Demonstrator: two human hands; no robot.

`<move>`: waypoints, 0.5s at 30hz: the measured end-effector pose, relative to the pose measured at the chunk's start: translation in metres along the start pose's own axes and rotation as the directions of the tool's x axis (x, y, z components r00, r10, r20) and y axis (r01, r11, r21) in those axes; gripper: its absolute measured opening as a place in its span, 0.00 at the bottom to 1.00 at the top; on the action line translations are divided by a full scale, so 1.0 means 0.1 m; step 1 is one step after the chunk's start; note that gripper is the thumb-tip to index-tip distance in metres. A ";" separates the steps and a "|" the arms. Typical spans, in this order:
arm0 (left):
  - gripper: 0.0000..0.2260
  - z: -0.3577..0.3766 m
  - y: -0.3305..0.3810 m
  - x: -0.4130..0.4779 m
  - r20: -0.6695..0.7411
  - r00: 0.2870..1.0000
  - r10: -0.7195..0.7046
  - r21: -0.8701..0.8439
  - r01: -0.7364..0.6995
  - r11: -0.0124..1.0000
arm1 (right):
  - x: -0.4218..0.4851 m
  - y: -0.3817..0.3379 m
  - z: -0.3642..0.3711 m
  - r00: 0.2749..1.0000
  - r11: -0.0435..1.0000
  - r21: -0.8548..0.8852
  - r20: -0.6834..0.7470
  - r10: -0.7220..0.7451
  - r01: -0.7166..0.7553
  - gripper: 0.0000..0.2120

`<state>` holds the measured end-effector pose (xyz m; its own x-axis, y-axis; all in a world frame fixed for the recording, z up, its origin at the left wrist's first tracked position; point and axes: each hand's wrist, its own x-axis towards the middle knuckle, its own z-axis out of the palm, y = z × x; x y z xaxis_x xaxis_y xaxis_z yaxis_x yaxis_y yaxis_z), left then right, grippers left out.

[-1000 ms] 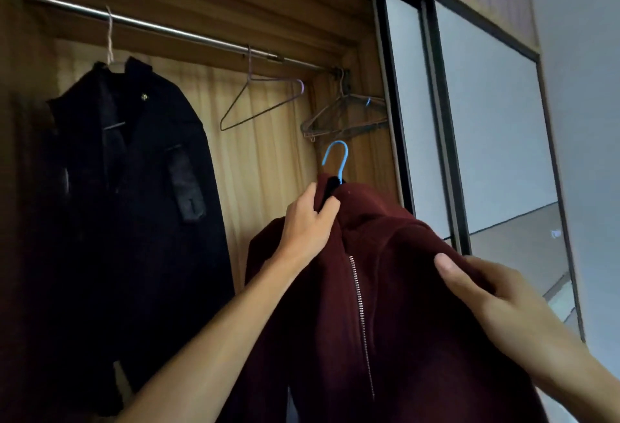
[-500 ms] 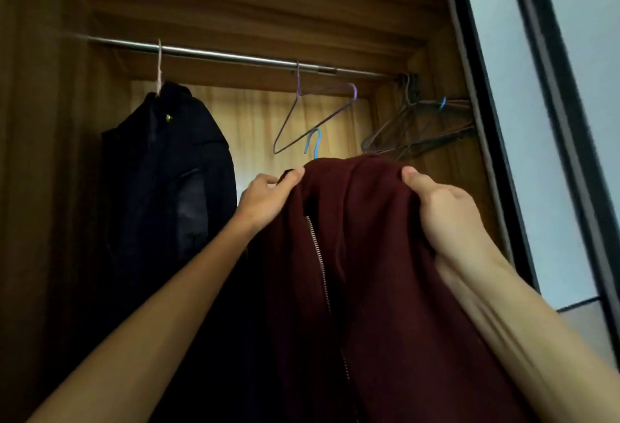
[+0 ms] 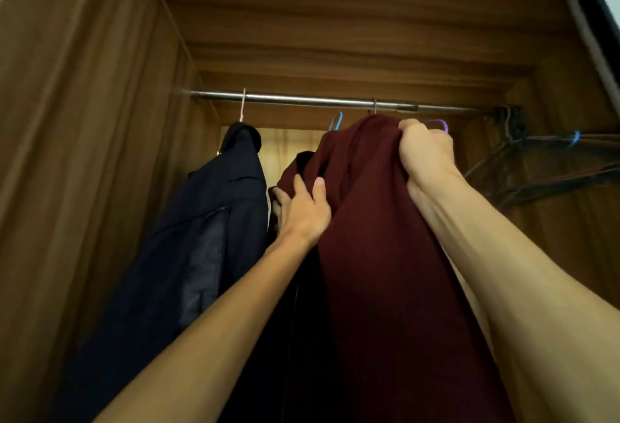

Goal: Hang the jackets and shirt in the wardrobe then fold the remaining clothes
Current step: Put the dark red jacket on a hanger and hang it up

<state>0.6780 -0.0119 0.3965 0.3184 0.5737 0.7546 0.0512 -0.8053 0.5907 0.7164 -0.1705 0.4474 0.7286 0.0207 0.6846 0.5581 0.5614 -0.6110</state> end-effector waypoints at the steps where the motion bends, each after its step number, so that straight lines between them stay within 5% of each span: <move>1: 0.31 -0.02 0.04 0.06 0.008 1.000 0.014 0.001 -0.014 1.000 | 0.06 -0.05 0.08 1.000 1.000 -0.009 0.002 -0.019 0.019 0.18; 5: 0.34 -0.17 0.13 0.17 -0.109 0.965 0.237 -0.163 -0.252 0.954 | 0.30 -0.20 0.36 0.996 0.996 -0.030 -0.001 -0.089 0.089 0.18; 9: 0.39 -0.43 0.24 0.38 -0.005 0.961 0.276 -0.554 -0.232 0.800 | 0.47 -0.32 0.59 0.989 0.989 -0.040 -0.014 -0.145 0.144 0.19; 15: 0.38 -0.55 0.13 0.48 0.009 0.937 0.350 -0.257 -0.336 0.906 | 0.50 -0.32 0.99 0.983 0.969 -0.167 0.054 -0.175 0.182 0.20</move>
<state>0.6423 0.0129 0.4560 0.3248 0.2544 0.9109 -0.3036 -0.8841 0.3552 0.6959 -0.1053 0.5404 0.5970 -0.0337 0.8016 0.7398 0.4096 -0.5338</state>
